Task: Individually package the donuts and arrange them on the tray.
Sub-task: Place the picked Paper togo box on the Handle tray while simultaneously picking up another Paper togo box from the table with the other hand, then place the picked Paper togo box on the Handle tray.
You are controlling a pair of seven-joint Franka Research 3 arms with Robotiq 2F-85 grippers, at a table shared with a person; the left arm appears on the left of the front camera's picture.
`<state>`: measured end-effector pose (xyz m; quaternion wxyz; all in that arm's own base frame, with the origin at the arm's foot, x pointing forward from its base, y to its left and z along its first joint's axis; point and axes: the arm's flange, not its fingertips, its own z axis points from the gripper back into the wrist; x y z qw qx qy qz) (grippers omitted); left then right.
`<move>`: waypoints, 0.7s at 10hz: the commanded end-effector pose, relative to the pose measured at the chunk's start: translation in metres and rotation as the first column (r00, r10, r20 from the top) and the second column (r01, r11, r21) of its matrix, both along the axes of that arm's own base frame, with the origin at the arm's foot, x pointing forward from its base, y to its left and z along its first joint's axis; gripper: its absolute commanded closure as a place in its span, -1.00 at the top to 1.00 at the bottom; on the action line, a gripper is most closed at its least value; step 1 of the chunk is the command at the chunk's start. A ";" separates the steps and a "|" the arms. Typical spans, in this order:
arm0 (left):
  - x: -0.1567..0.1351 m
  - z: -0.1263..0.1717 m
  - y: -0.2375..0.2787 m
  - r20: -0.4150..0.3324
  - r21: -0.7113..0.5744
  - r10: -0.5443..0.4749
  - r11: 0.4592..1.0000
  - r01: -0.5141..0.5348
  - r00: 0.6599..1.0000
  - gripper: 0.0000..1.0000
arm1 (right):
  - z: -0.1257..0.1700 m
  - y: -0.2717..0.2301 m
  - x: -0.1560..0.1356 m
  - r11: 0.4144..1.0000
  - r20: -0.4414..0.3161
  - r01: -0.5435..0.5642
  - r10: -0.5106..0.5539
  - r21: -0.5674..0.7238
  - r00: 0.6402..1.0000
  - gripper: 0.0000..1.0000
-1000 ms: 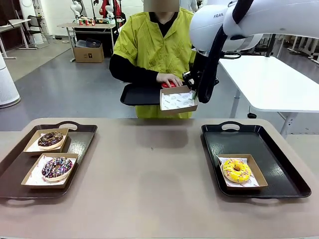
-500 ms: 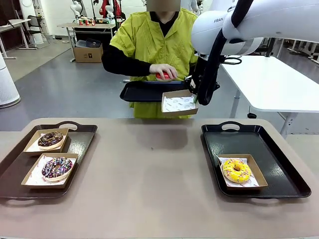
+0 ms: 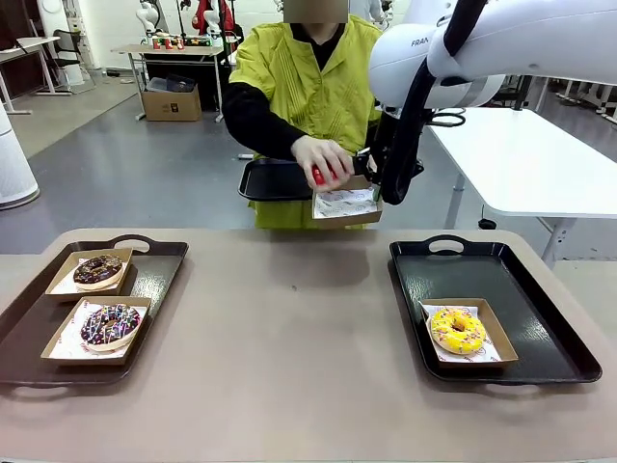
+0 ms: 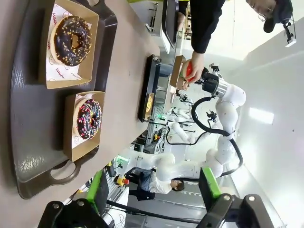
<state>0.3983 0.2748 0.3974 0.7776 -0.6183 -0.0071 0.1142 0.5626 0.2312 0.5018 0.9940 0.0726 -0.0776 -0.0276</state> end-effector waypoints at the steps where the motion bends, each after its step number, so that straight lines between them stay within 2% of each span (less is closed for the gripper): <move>1: -0.005 0.002 -0.002 0.004 -0.003 0.006 1.000 -0.006 1.000 1.00 | 0.001 -0.001 -0.002 1.000 0.002 0.002 -0.002 0.001 1.000 -1.00; 7: -0.005 0.002 -0.002 0.004 -0.003 0.006 1.000 -0.006 1.000 1.00 | 0.001 -0.001 -0.002 1.000 0.002 0.002 -0.002 0.001 1.000 -1.00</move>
